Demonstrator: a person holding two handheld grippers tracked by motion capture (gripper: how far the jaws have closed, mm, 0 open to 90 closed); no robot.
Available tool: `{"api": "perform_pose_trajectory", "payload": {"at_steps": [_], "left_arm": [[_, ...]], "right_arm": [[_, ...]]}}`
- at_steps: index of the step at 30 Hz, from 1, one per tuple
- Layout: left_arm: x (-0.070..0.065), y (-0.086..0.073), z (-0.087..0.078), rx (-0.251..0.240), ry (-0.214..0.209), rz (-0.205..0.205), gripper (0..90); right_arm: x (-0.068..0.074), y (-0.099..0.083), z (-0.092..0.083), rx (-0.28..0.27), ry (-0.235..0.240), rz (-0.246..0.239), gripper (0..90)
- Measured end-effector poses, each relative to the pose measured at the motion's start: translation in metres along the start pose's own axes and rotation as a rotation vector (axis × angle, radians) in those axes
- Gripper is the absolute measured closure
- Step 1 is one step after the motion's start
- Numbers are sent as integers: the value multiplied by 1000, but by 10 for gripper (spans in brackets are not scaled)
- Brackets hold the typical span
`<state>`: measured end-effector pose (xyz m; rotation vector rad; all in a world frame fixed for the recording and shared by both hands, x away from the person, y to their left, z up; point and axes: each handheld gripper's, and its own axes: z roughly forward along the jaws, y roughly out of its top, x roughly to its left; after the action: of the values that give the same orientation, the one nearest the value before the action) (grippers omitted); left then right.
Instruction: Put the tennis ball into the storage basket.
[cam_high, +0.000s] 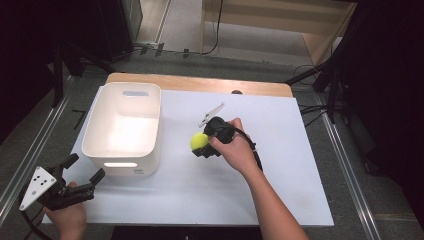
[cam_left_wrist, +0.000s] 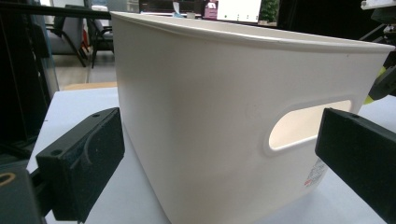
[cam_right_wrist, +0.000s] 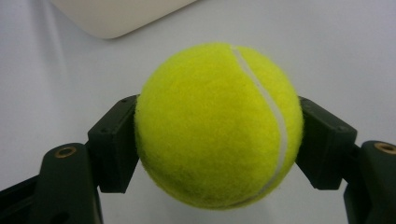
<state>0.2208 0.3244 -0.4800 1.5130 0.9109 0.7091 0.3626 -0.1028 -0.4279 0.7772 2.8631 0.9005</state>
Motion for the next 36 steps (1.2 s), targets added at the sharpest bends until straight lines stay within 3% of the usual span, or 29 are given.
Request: {"api": "perform_pose_trajectory", "payload": {"at_steps": [36], "left_arm": [[0, 0, 0, -2, -4, 0, 13]], "right_arm": [[9, 45, 4, -23, 53, -53, 240]]}}
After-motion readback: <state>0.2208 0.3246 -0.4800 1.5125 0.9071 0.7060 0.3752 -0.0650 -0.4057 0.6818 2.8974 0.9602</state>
